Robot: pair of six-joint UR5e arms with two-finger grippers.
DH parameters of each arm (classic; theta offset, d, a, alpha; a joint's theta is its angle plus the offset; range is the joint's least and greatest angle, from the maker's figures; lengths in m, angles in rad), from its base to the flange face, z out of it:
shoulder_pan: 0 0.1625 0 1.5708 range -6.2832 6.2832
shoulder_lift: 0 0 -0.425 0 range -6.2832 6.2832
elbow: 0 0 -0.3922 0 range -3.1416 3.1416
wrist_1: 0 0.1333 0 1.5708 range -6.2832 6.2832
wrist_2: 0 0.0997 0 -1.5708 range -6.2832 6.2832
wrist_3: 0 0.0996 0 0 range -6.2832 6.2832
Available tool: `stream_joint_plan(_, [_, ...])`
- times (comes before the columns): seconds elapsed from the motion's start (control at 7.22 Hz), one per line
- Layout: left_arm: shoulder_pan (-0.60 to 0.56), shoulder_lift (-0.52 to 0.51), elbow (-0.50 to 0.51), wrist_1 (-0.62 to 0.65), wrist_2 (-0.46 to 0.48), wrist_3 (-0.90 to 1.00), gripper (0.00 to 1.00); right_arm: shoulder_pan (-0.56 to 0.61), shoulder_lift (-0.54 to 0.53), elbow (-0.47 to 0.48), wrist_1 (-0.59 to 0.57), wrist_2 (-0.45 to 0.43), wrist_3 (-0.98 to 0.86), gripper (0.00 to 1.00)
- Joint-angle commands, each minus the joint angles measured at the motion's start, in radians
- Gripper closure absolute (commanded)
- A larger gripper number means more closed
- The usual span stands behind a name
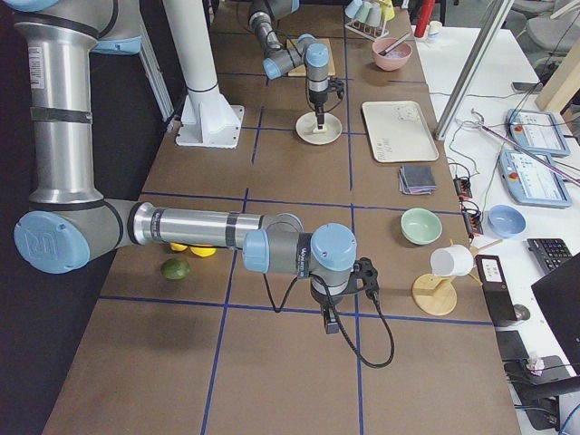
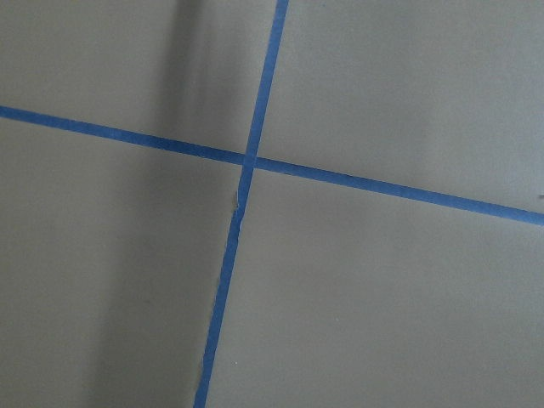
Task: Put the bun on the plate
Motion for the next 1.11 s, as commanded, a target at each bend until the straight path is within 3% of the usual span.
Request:
stream_joint_plan(0.0, [-0.076, 0.082, -0.227, 0.231, -0.060, 0.151, 0.00, -0.001, -0.002, 0.004, 0.000, 0.018, 0.068, 0.00])
stream_joint_plan(0.14, [-0.125, 0.166, -0.356, 0.342, -0.092, 0.281, 0.00, -0.001, 0.001, 0.006, 0.002, 0.045, 0.092, 0.00])
stream_joint_plan(0.42, [-0.242, 0.353, -0.516, 0.372, -0.161, 0.479, 0.00, -0.014, 0.007, 0.009, 0.035, 0.053, 0.155, 0.00])
stream_joint_plan(0.69, [-0.380, 0.541, -0.611, 0.369, -0.230, 0.717, 0.00, -0.050, 0.009, 0.009, 0.106, 0.052, 0.265, 0.00])
stream_joint_plan(0.97, [-0.579, 0.708, -0.618, 0.362, -0.305, 0.997, 0.00, -0.064, 0.004, 0.007, 0.144, 0.040, 0.315, 0.00])
